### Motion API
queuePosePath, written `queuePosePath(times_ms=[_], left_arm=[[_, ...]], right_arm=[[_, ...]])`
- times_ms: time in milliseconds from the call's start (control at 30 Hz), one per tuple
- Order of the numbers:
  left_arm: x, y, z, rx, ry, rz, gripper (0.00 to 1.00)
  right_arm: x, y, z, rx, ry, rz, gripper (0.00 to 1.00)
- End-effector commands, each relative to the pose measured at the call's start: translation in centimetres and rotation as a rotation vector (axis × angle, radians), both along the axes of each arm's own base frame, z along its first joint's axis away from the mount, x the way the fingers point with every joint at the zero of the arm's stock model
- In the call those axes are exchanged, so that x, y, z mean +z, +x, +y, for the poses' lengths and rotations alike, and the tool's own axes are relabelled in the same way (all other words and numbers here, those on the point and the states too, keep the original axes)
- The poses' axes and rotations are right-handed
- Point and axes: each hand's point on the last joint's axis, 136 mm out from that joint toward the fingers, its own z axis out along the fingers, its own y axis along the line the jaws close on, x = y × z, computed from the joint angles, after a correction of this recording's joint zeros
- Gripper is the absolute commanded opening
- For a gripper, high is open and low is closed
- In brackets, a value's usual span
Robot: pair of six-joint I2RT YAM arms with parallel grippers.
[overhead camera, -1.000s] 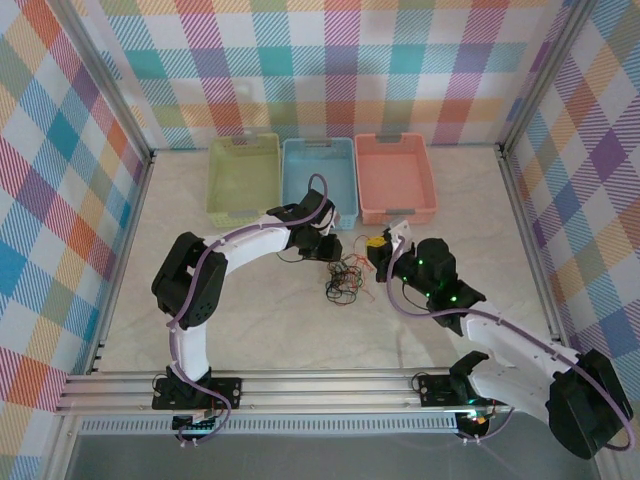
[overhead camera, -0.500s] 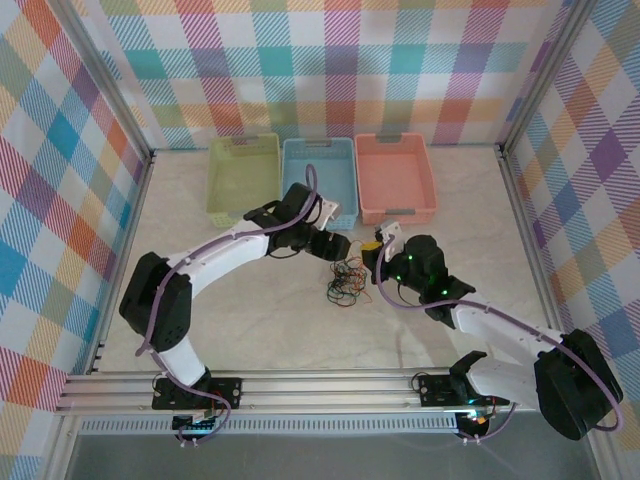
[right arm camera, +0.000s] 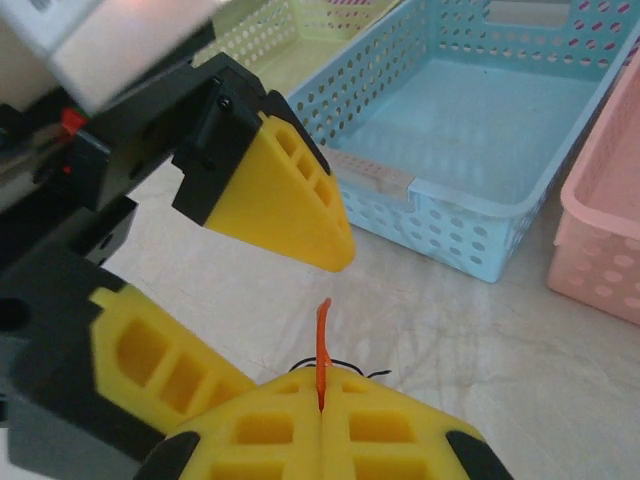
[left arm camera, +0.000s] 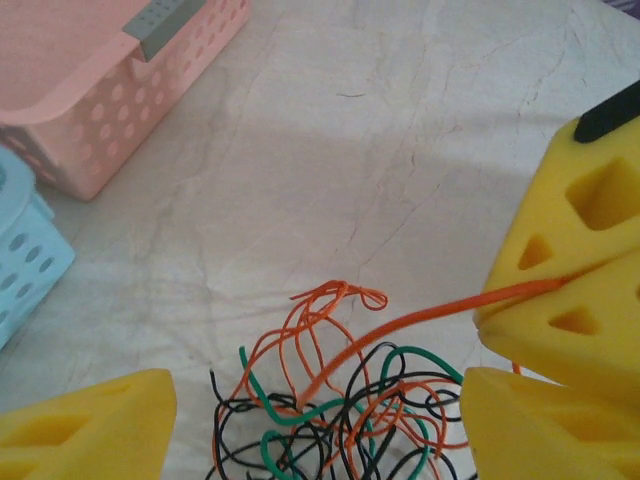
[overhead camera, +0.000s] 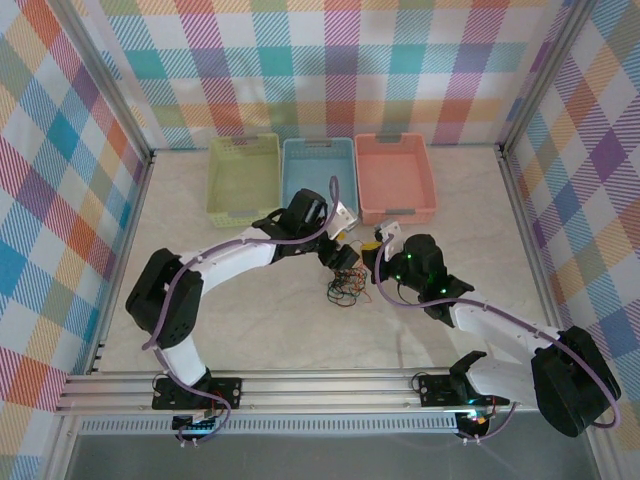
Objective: Untangle the cables
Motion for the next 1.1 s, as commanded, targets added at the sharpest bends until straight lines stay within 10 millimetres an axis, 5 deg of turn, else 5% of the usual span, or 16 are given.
queuePosePath(times_ms=[0,200,633,767,967,1067], left_arm=[[1.4,0.4,-2.1,-0.066,-0.092,-0.071,0.72],[1.0,1.8,-2.7,-0.022,-0.111,-0.089,0.52],[-2.1,2.2,-3.9,0.035,-0.102,0.011,0.46],[-2.8,3.0,-3.8,0.081,-0.071,0.029,0.33],[-3.0,3.8,-2.9,0.164,-0.043,0.035,0.3],[-2.6,4.1,-1.5,0.234,-0.026,0.005,0.17]], right_arm=[[2.4,0.5,0.4,0.008,0.051,-0.042,0.0],[2.6,0.5,0.4,0.009,0.052,-0.046,0.0],[3.4,-0.2,0.6,0.04,0.089,-0.067,0.0],[4.0,-0.7,0.5,0.048,0.107,-0.087,0.0],[4.9,-1.1,0.3,0.053,0.121,-0.11,0.0],[5.1,-1.2,0.2,0.049,0.125,-0.117,0.0]])
